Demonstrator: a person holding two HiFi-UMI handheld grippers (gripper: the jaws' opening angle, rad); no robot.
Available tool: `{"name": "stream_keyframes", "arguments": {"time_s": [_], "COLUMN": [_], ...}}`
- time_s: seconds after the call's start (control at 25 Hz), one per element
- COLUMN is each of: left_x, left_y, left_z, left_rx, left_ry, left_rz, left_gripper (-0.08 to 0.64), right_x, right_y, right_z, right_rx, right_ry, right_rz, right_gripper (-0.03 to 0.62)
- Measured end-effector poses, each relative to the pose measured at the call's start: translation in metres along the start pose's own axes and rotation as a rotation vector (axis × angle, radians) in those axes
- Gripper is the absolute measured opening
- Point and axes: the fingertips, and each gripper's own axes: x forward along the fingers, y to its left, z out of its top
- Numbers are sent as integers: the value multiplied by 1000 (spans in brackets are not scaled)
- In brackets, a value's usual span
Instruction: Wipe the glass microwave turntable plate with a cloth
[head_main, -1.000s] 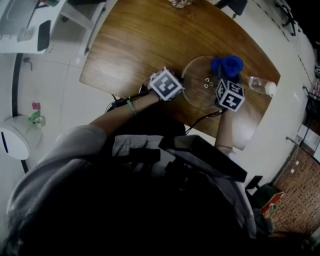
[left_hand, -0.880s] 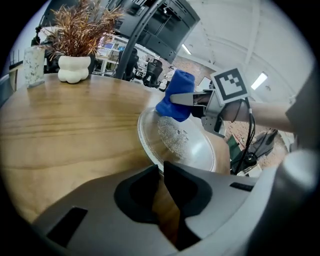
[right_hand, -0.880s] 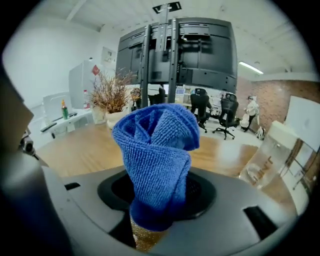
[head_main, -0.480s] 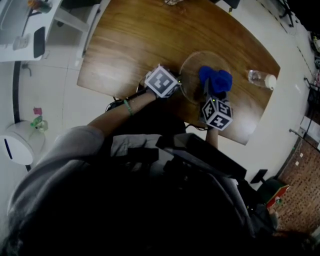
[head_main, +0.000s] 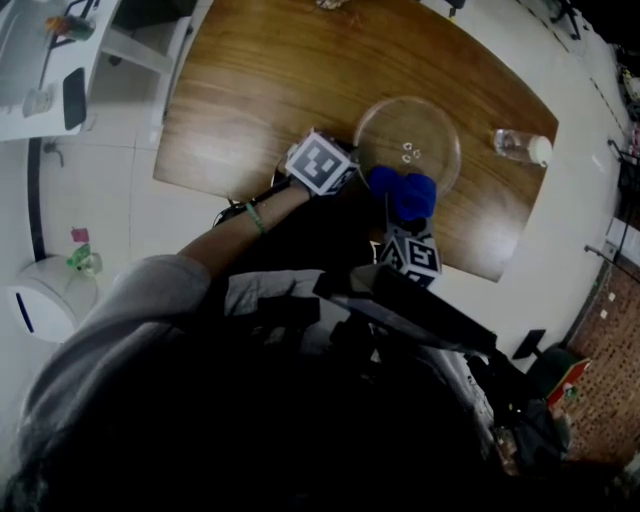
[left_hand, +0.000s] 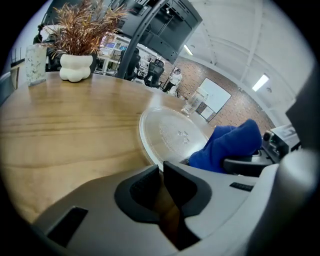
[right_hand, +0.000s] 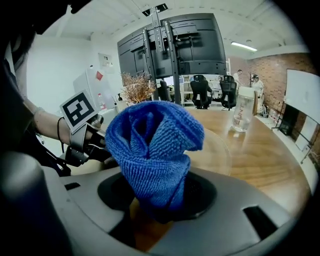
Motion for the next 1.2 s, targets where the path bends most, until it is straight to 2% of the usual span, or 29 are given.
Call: {"name": "stream_keyframes", "arguments": {"time_s": [0.24, 0.44, 0.64, 0.88, 1.2], "left_x": [-1, 0, 0, 1, -2], "left_y": [0, -1, 1, -2, 2], "left_z": [6, 7, 6, 9, 7], "left_rx": [18, 25, 36, 44, 40], "left_ry": [-26, -36, -42, -56, -50], "left_rz": [15, 14, 35, 35, 46], "left_gripper": [26, 26, 26, 26, 26], "right_x": [13, 39, 60, 71, 18], "right_y": [-33, -78, -110, -121, -69], "right_z": [38, 86, 115, 99, 31], "right_rx": [-72, -161, -154, -71, -34], "right_ry": [-40, -100, -125, -110, -95], "right_rz": [-61, -140, -206, -227, -154], "right_gripper": [198, 198, 198, 198, 198]}}
